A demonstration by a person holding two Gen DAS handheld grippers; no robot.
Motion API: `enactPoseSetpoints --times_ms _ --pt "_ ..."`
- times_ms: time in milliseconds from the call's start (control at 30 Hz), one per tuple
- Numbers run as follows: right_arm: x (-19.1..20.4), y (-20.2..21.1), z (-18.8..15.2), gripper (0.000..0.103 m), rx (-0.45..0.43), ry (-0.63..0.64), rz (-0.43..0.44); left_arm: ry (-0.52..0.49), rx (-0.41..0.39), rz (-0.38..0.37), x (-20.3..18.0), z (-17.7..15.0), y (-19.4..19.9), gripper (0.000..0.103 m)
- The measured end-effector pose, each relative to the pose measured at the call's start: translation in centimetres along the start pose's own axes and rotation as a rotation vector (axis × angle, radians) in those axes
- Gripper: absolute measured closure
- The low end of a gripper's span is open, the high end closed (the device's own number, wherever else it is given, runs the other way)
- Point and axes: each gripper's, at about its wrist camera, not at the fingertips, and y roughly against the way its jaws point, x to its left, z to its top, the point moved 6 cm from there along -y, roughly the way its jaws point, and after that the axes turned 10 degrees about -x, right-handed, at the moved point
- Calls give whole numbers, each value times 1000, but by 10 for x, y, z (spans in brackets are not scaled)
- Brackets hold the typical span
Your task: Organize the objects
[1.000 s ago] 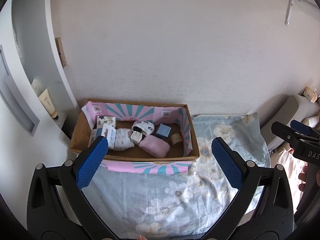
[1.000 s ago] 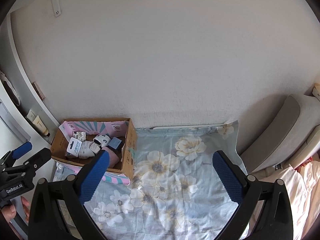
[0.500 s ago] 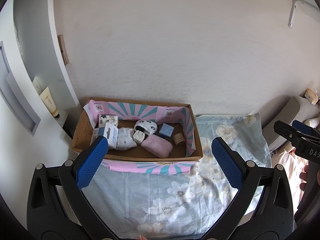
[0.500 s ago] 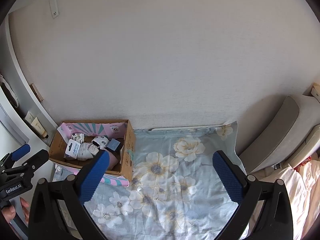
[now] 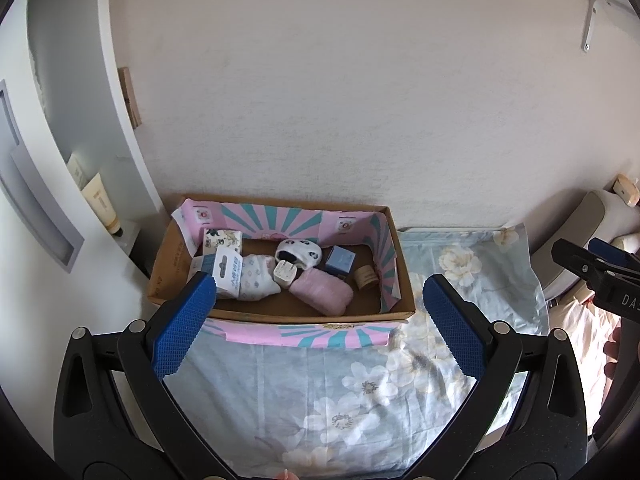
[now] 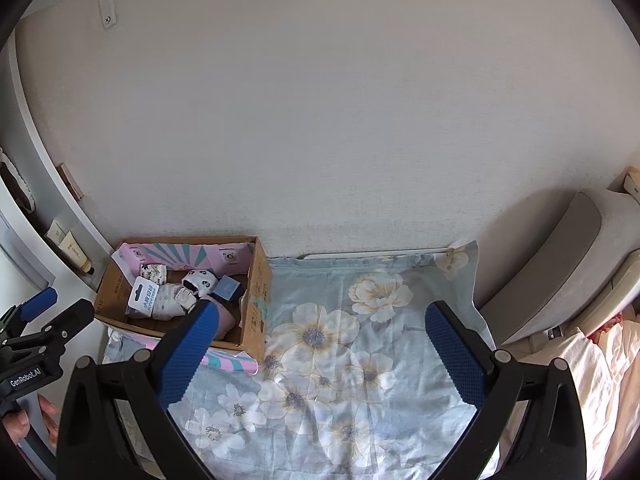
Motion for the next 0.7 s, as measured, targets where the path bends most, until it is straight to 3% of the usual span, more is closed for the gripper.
enactPoseSetpoints --times_ms 367,567,700 --pt "0 0 1 0 -5 3 -6 15 -34 21 6 4 4 0" --pt "1 0 1 0 -6 5 -8 46 -5 61 12 0 -1 0" --pt "2 0 0 0 -6 2 -10 55 -35 69 16 1 2 0"
